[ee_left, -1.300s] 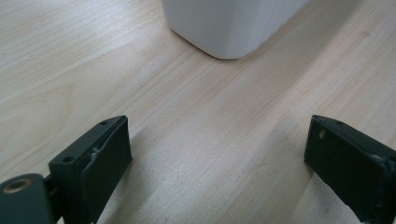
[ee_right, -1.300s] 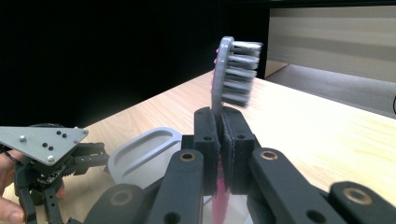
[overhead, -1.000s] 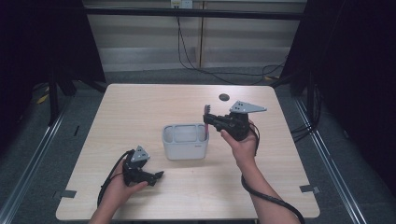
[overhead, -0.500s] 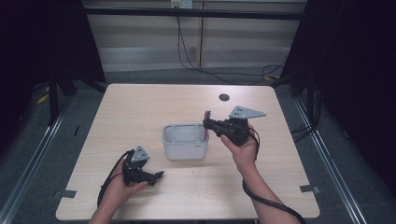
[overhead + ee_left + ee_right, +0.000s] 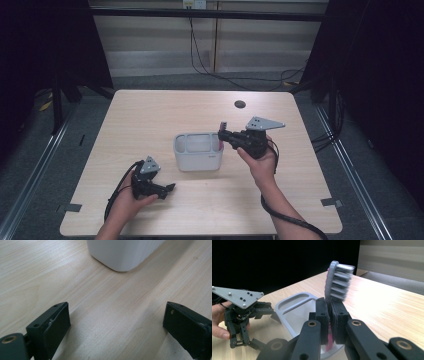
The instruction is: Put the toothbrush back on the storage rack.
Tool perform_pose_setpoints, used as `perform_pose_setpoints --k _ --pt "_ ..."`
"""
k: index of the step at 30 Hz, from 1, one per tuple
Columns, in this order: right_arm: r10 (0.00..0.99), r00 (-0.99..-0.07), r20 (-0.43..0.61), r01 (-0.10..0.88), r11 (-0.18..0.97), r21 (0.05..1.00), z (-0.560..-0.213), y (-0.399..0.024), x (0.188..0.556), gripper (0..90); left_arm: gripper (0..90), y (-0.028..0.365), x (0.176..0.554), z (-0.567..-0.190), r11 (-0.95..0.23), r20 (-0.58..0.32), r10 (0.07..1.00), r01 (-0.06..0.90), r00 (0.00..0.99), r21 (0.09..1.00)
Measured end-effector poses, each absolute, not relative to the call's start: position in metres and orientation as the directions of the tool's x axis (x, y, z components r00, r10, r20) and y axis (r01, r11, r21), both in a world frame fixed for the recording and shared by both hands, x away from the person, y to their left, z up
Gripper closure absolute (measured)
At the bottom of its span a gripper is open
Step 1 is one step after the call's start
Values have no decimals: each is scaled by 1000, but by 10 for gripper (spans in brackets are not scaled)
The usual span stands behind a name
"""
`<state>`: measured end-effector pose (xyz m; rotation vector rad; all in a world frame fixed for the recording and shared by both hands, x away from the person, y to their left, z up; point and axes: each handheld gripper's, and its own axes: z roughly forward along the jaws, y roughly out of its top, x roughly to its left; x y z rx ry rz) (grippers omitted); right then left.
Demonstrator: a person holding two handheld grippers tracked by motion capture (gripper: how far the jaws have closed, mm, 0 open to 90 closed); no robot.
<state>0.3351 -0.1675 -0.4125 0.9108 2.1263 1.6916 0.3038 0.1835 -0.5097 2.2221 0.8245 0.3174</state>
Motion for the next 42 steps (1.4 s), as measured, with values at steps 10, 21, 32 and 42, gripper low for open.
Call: perform_pose_setpoints --k 10,21,32,42 --pt "617 -770 163 298 121 947 -414 -167 333 856 68 184 304 -510 -527 -20 645 464 764 712" --pt "613 -774 158 298 133 945 -417 -167 329 854 68 183 304 -510 -525 -22 646 464 763 713" --pt "609 -778 155 299 141 944 -419 -167 326 853 68 183 304 -510 -526 -21 645 464 764 713" --pt "604 -782 151 303 158 940 -423 -165 325 850 68 183 304 -510 -526 -22 645 464 764 713"
